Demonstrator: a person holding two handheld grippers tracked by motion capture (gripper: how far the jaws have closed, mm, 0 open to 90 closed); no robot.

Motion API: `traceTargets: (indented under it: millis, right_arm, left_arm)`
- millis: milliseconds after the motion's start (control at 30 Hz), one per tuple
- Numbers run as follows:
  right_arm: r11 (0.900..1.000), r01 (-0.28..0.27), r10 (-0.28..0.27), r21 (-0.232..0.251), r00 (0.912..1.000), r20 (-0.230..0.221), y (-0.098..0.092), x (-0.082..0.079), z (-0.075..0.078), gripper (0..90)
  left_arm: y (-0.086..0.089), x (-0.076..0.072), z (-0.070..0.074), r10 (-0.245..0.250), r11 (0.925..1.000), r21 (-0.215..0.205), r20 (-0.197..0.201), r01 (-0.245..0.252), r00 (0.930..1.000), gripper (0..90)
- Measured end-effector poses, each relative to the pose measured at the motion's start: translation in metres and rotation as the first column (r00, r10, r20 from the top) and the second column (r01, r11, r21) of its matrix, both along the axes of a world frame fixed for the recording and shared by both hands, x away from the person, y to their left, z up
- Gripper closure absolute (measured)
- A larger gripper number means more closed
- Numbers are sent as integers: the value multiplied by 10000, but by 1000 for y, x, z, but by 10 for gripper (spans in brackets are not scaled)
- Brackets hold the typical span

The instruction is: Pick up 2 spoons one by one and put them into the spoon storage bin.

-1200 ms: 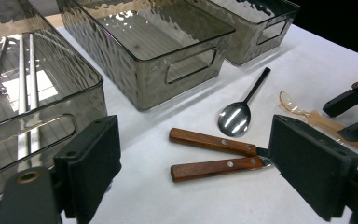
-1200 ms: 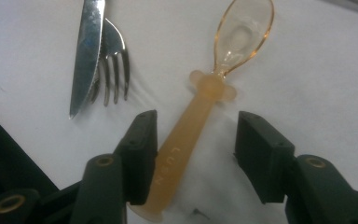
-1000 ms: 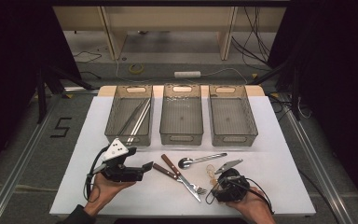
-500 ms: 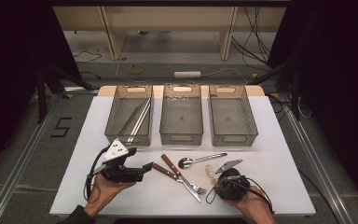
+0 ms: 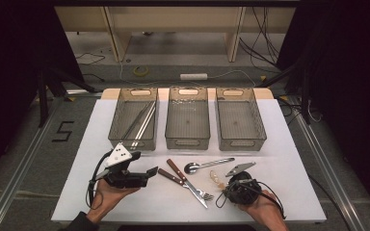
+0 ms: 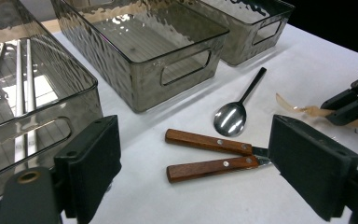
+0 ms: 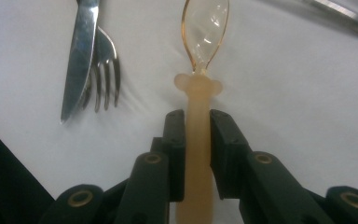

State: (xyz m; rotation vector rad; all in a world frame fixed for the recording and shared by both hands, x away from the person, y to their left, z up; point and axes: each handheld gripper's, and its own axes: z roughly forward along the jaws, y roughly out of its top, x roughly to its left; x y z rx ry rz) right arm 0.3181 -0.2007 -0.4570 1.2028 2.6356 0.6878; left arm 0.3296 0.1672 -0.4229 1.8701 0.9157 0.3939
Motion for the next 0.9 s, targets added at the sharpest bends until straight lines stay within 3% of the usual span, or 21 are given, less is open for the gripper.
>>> traceTargets:
  millis: [367,900]
  right_arm:
    - [9981,-120,71,599,9967,813,-6,15,24,779]
    - [9919,1,-174,1270,9906,1353,2,52,51,779]
  left_arm:
    - [2,0,0,48,9997,-254,117,-45,9999,164]
    - [8,-1,2,206,9990,-391,245,-196,9995,164]
